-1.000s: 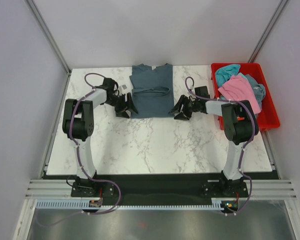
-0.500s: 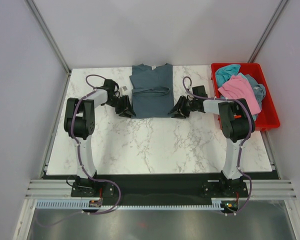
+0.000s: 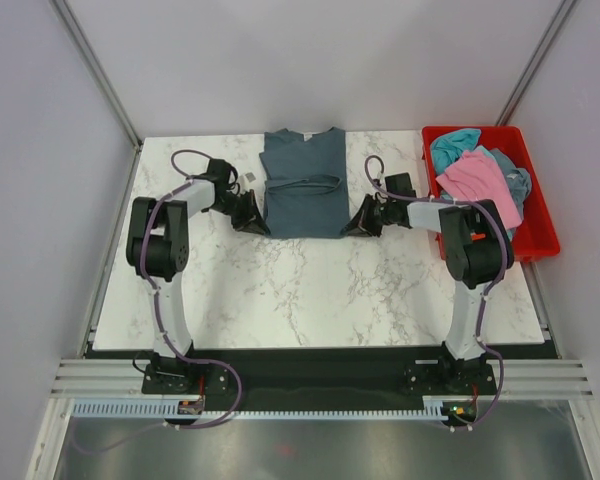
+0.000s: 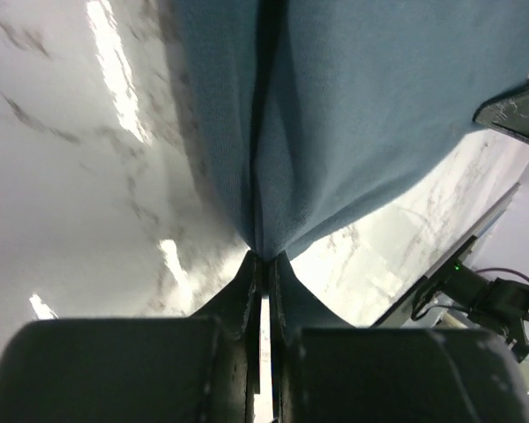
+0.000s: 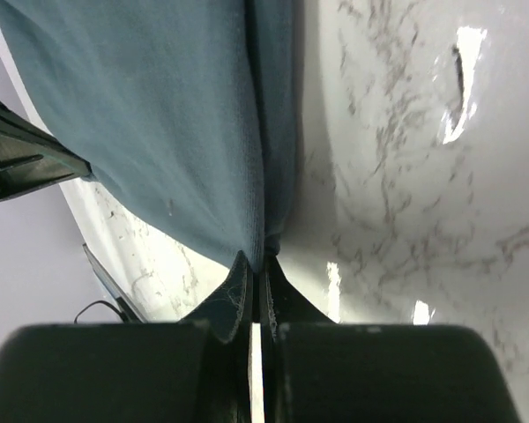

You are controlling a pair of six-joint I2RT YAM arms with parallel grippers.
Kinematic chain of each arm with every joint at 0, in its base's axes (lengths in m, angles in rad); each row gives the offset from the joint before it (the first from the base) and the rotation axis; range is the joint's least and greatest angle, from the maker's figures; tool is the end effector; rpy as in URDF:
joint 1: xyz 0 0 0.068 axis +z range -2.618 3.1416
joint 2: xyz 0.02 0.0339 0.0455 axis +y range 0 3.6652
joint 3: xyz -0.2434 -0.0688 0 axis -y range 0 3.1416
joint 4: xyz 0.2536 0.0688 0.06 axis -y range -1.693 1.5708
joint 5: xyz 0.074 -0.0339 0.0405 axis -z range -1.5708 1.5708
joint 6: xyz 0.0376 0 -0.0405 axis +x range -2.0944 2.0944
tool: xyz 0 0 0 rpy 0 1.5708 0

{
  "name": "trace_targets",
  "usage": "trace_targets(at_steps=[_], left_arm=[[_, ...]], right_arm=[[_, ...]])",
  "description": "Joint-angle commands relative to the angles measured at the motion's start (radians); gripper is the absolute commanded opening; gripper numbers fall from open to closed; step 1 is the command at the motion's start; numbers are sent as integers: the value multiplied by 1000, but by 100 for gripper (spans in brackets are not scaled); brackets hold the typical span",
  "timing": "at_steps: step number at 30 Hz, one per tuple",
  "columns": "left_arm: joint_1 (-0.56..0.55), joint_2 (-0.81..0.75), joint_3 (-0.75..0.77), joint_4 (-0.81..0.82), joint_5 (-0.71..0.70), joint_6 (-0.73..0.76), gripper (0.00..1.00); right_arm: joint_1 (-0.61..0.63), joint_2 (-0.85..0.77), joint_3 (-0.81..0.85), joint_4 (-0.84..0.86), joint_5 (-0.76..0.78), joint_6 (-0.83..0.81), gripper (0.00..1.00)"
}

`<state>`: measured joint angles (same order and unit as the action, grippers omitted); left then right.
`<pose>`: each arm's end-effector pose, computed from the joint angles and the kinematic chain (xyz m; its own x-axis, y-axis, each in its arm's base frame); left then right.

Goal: Fold and stack the t-shirts
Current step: Fold the tshirt

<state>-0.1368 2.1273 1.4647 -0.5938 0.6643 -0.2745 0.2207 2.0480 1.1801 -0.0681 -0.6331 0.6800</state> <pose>0.4104 -0.0799 0.1129 -0.9871 -0.0795 -0.1387 0.0298 0.7609 -0.6482 0.3887 0.1100 0.0910 -0.9371 0.3093 -0.1616 0.0906 0.6628 0.7433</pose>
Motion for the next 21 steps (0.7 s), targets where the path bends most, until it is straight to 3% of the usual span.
trace_targets(at_steps=[1, 21], left_arm=[[0, -145, -35, 17, 69, -31, 2], [0, -653, -354, -32, 106, -43, 2]], right_arm=[[2, -103, -26, -16, 29, -36, 0], [2, -502, -160, -95, 3, -28, 0]])
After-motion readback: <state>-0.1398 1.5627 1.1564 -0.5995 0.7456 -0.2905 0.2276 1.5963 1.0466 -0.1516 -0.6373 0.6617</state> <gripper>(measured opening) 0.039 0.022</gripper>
